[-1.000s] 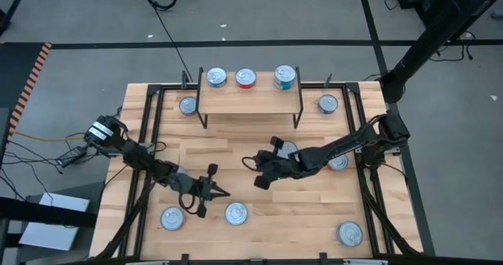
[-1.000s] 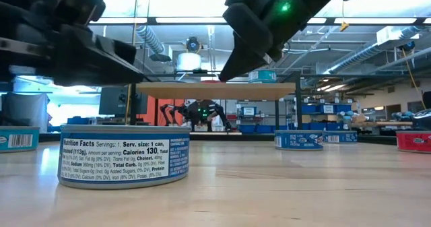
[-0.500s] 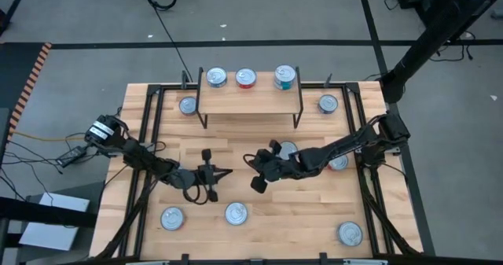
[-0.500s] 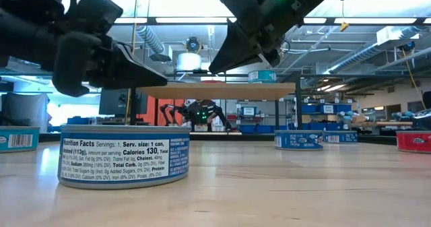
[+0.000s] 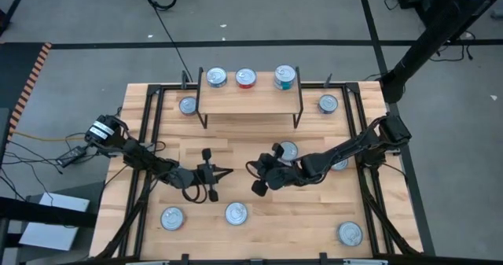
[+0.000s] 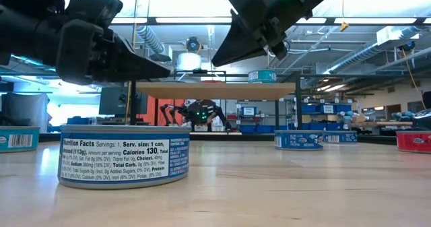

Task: Stack canned seafood by type on shelf
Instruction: Stack the red tuna can on top of the red tuna can on the shelf

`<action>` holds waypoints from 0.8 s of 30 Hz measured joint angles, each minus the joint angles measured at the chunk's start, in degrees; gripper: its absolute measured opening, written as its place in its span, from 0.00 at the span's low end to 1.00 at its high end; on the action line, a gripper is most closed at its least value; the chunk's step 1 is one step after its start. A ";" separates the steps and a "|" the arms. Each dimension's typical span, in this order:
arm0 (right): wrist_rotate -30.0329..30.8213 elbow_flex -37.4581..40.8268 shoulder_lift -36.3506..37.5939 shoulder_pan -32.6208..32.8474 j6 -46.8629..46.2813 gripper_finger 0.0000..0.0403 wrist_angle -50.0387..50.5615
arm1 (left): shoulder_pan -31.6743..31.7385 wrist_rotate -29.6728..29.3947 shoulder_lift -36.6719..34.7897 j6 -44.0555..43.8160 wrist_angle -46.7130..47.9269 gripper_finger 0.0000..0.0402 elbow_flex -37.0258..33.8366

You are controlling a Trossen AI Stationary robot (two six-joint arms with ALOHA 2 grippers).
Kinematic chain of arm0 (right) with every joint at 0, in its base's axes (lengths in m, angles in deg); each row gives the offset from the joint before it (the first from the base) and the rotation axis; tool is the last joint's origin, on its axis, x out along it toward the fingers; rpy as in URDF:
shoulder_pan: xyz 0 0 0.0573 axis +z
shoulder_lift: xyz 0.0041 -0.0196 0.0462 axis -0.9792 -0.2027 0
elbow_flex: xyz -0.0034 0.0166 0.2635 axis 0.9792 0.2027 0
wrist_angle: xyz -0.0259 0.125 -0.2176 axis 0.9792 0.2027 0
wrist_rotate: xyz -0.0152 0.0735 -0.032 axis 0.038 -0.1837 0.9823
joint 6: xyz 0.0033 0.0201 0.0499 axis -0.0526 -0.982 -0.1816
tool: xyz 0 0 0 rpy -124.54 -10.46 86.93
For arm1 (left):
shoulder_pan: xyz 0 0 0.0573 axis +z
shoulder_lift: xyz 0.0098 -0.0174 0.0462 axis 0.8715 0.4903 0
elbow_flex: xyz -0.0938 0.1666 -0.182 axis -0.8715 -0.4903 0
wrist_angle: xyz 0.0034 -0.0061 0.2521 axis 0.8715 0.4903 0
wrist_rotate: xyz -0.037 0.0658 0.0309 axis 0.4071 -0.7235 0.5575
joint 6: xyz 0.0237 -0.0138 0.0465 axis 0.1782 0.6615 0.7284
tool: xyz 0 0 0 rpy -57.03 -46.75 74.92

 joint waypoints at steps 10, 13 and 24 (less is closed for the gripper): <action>0.02 0.00 0.00 -0.24 0.57 0.02 -0.67 | -0.01 0.00 0.00 0.00 0.07 0.01 -0.01; 0.02 -0.02 0.00 -0.28 1.84 0.02 -1.33 | -0.01 0.00 0.00 0.00 0.07 0.01 -0.01; 0.02 -0.02 0.00 -1.87 4.83 0.02 -1.38 | -0.01 0.00 0.00 0.00 0.07 0.01 -0.01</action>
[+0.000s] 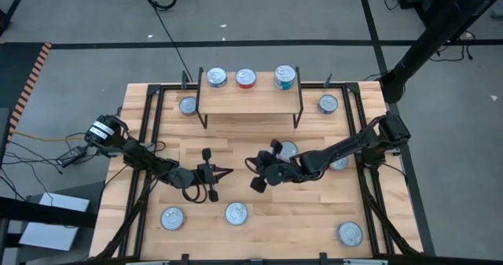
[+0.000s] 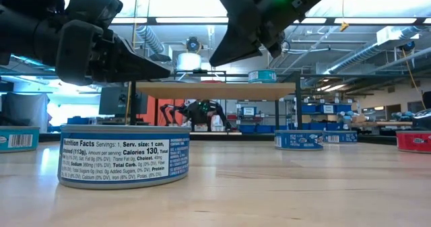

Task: Stack canned seafood by type on shelf
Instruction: Stack the red tuna can on top of the red tuna can on the shelf

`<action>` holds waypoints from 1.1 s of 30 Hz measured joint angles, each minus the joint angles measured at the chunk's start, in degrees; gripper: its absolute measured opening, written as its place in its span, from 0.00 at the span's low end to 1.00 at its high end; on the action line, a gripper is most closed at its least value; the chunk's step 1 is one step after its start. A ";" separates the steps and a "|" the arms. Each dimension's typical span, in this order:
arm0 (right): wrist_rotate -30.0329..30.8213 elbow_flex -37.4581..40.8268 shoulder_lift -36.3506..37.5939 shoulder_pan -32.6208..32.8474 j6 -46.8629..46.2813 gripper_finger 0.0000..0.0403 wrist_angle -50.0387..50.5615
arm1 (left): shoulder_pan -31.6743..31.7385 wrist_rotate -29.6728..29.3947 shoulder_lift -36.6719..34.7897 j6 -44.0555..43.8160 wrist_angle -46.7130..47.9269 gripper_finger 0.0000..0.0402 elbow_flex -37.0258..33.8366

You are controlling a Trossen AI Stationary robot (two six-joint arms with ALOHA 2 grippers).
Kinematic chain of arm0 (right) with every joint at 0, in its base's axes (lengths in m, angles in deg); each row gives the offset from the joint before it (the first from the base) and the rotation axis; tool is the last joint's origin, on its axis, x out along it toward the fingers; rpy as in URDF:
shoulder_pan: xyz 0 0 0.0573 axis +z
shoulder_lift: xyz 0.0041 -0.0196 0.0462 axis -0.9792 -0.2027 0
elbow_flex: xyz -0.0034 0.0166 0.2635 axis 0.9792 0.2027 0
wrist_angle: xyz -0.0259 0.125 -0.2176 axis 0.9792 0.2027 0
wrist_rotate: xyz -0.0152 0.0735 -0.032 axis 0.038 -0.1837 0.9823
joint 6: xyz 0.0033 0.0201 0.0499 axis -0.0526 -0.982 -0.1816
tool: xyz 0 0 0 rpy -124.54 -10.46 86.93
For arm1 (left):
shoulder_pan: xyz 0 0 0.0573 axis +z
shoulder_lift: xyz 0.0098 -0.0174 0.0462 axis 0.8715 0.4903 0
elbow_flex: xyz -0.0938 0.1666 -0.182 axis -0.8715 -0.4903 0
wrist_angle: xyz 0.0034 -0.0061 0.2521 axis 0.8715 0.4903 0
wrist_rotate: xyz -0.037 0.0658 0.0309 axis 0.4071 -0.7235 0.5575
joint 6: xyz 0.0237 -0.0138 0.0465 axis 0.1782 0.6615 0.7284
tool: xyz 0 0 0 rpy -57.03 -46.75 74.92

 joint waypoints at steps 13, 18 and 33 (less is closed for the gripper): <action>-0.46 0.00 0.00 -1.98 3.94 0.02 0.00 | 0.00 0.00 0.00 0.00 0.02 0.01 0.00; -0.87 0.00 0.00 -2.13 3.95 0.02 -0.38 | 0.00 0.00 0.00 0.00 0.01 0.01 0.00; -5.13 -0.02 0.00 2.12 0.87 0.02 4.37 | 0.29 0.15 -0.02 -0.07 -0.57 0.01 0.92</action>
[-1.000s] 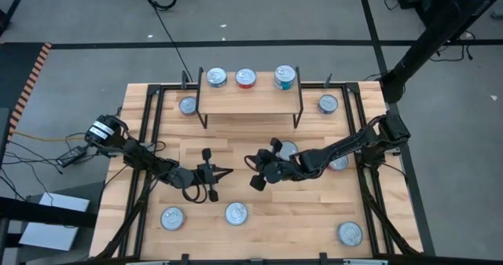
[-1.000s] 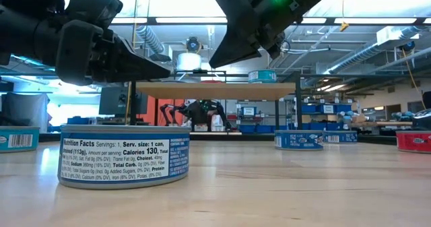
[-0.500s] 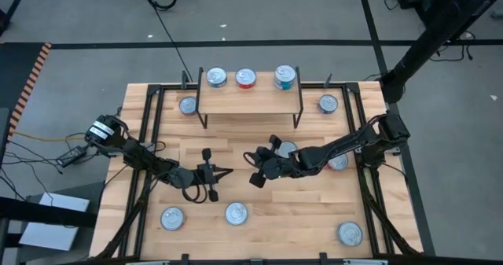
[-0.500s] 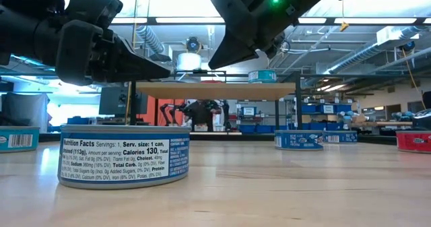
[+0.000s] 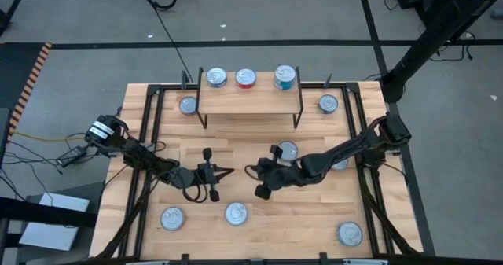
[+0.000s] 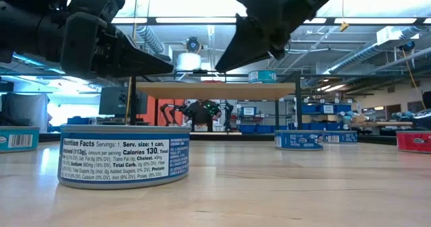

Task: Stack canned seafood by type on shelf
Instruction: Stack the red tuna can on top of the red tuna can on the shelf

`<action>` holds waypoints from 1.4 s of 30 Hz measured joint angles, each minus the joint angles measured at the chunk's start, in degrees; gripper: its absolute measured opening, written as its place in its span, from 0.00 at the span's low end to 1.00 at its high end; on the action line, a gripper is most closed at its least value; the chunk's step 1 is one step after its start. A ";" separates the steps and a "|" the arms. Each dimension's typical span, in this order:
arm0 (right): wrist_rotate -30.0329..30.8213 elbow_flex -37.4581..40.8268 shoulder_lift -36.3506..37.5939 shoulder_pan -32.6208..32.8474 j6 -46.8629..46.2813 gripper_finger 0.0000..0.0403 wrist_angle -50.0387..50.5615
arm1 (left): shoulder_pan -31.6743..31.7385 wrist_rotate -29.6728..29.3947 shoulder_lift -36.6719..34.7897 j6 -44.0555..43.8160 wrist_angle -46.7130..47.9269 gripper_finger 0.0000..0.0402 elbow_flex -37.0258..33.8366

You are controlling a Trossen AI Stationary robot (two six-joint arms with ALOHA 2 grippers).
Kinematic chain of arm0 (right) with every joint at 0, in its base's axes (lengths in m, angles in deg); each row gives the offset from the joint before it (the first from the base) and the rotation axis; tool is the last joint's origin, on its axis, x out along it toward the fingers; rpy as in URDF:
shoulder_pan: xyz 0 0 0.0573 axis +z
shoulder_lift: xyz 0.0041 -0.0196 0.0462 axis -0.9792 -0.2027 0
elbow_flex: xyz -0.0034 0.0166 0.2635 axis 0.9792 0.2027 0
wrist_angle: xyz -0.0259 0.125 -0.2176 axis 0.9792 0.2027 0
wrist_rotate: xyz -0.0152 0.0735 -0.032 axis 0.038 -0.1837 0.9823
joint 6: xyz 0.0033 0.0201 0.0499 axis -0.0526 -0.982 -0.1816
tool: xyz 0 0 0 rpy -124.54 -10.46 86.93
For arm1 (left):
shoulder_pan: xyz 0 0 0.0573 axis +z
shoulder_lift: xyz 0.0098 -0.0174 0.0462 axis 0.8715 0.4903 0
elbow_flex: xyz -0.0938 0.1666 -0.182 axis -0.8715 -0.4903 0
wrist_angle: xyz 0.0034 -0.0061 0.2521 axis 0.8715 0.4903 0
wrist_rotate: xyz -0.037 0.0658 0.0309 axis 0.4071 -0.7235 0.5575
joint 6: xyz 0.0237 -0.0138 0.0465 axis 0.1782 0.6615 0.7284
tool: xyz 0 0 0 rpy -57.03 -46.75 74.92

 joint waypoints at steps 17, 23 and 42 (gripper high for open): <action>-3.22 0.00 0.38 7.06 -18.29 0.02 19.50 | 0.22 4.09 0.02 -10.47 5.16 0.01 0.00; -4.41 0.00 0.56 7.88 -29.80 0.02 33.02 | -0.36 9.48 0.00 -8.56 9.67 0.01 0.01; -12.60 -3.58 0.87 13.83 -53.90 0.02 64.50 | -10.63 7.20 0.00 -7.22 13.58 0.01 0.00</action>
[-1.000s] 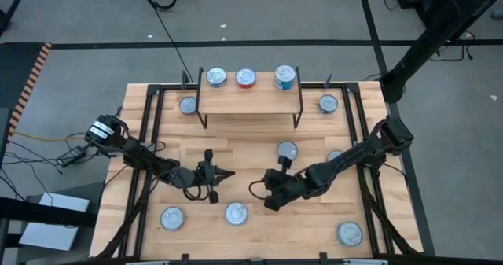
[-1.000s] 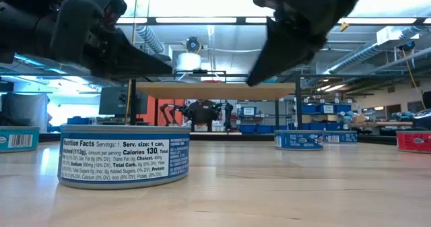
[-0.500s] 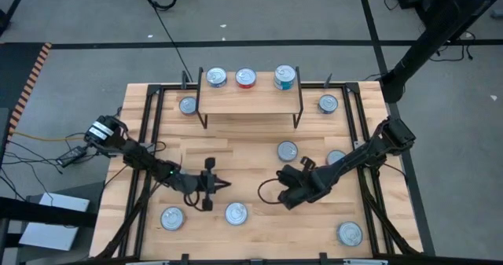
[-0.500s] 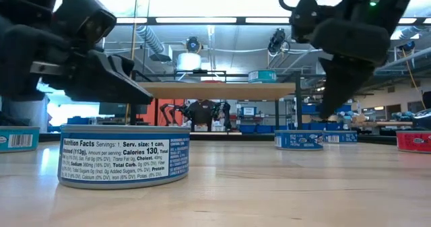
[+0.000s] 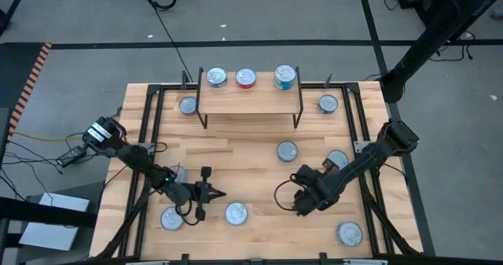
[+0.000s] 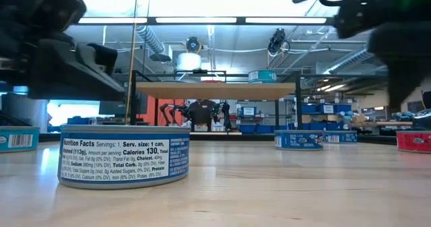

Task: Stack canned seafood by type on shelf
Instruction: Stack the red tuna can on top of the red tuna can on the shelf

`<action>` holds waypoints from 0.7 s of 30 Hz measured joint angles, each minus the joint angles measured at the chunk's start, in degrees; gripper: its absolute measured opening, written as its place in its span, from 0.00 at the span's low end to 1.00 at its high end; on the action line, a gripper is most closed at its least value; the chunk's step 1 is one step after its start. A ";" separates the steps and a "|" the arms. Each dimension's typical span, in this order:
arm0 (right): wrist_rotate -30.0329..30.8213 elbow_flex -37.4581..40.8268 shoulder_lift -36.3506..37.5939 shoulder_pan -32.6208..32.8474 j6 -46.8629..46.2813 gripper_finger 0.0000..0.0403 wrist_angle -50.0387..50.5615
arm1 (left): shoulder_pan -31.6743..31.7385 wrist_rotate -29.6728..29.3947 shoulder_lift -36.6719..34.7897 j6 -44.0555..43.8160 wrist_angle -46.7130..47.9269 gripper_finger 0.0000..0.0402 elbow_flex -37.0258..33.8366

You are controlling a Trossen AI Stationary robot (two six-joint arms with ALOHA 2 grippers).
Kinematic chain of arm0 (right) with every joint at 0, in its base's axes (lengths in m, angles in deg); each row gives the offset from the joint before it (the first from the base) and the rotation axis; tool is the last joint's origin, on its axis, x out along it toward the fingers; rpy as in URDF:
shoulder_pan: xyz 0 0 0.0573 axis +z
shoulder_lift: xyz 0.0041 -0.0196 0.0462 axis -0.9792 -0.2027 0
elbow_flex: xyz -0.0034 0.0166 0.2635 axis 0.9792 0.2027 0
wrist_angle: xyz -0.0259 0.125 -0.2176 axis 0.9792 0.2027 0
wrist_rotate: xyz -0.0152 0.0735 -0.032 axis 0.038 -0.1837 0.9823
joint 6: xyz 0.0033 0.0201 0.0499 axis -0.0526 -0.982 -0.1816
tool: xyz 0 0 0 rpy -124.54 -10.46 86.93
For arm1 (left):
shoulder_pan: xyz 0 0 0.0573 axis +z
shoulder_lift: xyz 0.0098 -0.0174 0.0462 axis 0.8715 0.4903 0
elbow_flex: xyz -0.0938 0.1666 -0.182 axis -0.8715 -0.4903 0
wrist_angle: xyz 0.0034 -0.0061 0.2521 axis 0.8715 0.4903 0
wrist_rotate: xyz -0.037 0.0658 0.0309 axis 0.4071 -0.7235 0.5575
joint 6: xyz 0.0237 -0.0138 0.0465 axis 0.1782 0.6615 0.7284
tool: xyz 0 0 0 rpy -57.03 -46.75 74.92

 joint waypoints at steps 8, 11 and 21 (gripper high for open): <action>-7.26 2.21 0.09 -0.20 -11.30 0.01 15.80 | -3.32 6.98 0.00 0.13 -2.69 0.01 -0.02; -8.27 5.00 0.62 -1.76 -11.18 0.01 16.26 | -4.27 7.86 0.00 1.21 -3.18 0.01 -0.02; -8.36 13.55 3.04 -6.80 -2.69 0.01 -0.34 | -4.72 7.88 -10.23 0.68 6.70 0.01 -0.04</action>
